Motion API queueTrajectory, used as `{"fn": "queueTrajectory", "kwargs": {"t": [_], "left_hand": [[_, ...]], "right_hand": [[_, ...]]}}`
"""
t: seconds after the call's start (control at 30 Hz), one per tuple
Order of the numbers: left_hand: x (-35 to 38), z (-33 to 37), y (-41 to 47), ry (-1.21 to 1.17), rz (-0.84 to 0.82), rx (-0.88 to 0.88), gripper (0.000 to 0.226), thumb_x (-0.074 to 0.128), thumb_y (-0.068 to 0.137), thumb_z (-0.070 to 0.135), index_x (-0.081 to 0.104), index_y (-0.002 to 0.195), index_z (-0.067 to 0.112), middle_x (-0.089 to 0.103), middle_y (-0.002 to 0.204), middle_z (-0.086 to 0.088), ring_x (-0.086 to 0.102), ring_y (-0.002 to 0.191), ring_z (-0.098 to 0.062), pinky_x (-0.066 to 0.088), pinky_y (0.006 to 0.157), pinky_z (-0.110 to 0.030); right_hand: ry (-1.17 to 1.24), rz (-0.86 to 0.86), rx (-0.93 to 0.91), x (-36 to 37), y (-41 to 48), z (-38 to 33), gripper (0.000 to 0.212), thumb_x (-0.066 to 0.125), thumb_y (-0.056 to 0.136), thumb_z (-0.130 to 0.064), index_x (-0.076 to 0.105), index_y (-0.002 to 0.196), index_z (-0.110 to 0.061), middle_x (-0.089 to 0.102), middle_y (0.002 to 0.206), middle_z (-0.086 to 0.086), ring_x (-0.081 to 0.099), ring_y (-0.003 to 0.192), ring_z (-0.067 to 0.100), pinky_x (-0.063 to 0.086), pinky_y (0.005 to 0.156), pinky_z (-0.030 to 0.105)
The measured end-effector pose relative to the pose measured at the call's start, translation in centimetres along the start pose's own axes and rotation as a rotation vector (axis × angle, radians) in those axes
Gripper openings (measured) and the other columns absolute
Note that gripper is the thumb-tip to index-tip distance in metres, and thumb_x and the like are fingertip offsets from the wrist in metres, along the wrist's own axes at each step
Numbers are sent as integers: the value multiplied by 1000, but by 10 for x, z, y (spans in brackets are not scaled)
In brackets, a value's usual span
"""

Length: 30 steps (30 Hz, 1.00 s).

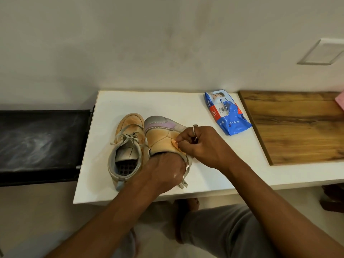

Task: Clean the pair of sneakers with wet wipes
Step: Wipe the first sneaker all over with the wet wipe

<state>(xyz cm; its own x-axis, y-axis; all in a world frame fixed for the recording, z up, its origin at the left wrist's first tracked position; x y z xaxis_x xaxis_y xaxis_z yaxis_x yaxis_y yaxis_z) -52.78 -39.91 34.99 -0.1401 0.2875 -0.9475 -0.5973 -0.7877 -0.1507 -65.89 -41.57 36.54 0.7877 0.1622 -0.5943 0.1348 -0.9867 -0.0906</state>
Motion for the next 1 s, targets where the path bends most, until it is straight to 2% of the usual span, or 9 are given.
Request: {"fn": "queueTrajectory", "kwargs": {"t": [0.13, 0.23, 0.3, 0.47, 0.53, 0.7, 0.77, 0.9, 1.0], "left_hand": [[1, 4, -1, 23, -15, 48, 28, 41, 99, 23, 65, 95, 8, 66, 94, -10, 63, 87, -27, 44, 69, -31], [-1, 1, 2, -5, 19, 6, 31, 40, 99, 26, 64, 89, 9, 65, 85, -9, 63, 82, -26, 42, 65, -30], [-1, 0, 2, -14, 24, -11, 31, 40, 99, 27, 62, 86, 9, 59, 77, -6, 63, 81, -25, 40, 62, -28], [2, -2, 0, -48, 0, -30, 31, 40, 99, 28, 63, 90, 9, 65, 85, -8, 63, 83, -26, 42, 65, -29], [2, -1, 0, -55, 8, -23, 30, 40, 99, 28, 60, 86, 10, 61, 80, -7, 63, 81, -26, 40, 62, -28], [2, -4, 3, -78, 29, -33, 28, 42, 98, 28, 54, 78, 13, 49, 71, -1, 62, 78, -24, 38, 61, -27], [2, -3, 2, -86, 23, -37, 28, 41, 98, 29, 56, 81, 12, 50, 73, -1, 62, 80, -25, 39, 62, -27], [4, -3, 0, -127, 0, -49, 26, 39, 100, 29, 52, 83, 14, 47, 74, 0, 60, 83, -25, 36, 65, -27], [1, -3, 3, -117, 16, -63, 27, 39, 99, 30, 49, 78, 15, 48, 73, 0, 62, 83, -25, 38, 64, -27]], "right_hand": [[20, -127, 18, -5, -3, 4, 6, 69, 87, -19, 74, 83, -17, 70, 77, -3, 65, 78, 15, 54, 73, 29], [72, 36, 36, -11, -2, 5, 6, 70, 88, -25, 75, 87, -23, 72, 80, -8, 66, 78, 10, 55, 71, 23], [65, 114, 43, -10, 0, 7, 9, 68, 89, -30, 75, 93, -25, 72, 84, -11, 67, 79, 8, 57, 73, 27], [31, -66, 105, 1, 1, 10, 6, 70, 87, -25, 75, 86, -23, 73, 81, -9, 67, 81, 9, 56, 77, 27], [22, -103, 125, -4, -1, 11, 7, 69, 86, -22, 76, 84, -19, 73, 79, -5, 67, 80, 12, 55, 75, 26], [11, 92, 113, -14, -1, 14, 5, 69, 89, -24, 73, 87, -26, 72, 84, -9, 67, 81, 11, 56, 74, 26], [-1, 27, 138, -8, -1, 14, 5, 69, 89, -24, 73, 90, -26, 71, 86, -9, 66, 82, 11, 56, 77, 24], [-89, -116, 187, -9, -4, 17, 7, 70, 86, -21, 74, 80, -21, 70, 77, -8, 66, 80, 12, 55, 74, 25], [-70, -20, 203, -21, -7, 23, 7, 70, 86, -25, 74, 86, -20, 70, 80, -5, 66, 80, 13, 55, 74, 28]]}}
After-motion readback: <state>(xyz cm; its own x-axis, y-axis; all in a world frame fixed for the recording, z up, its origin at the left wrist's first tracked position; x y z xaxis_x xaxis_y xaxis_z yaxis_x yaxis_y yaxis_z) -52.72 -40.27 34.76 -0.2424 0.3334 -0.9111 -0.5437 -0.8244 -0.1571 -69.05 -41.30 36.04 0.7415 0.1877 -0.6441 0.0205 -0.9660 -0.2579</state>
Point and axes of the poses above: each hand's wrist, its own y-axis towards the middle knuckle, its own x-axis out of the palm, z = x × y, the point moved 3 cm from there along y, towards the middle knuckle
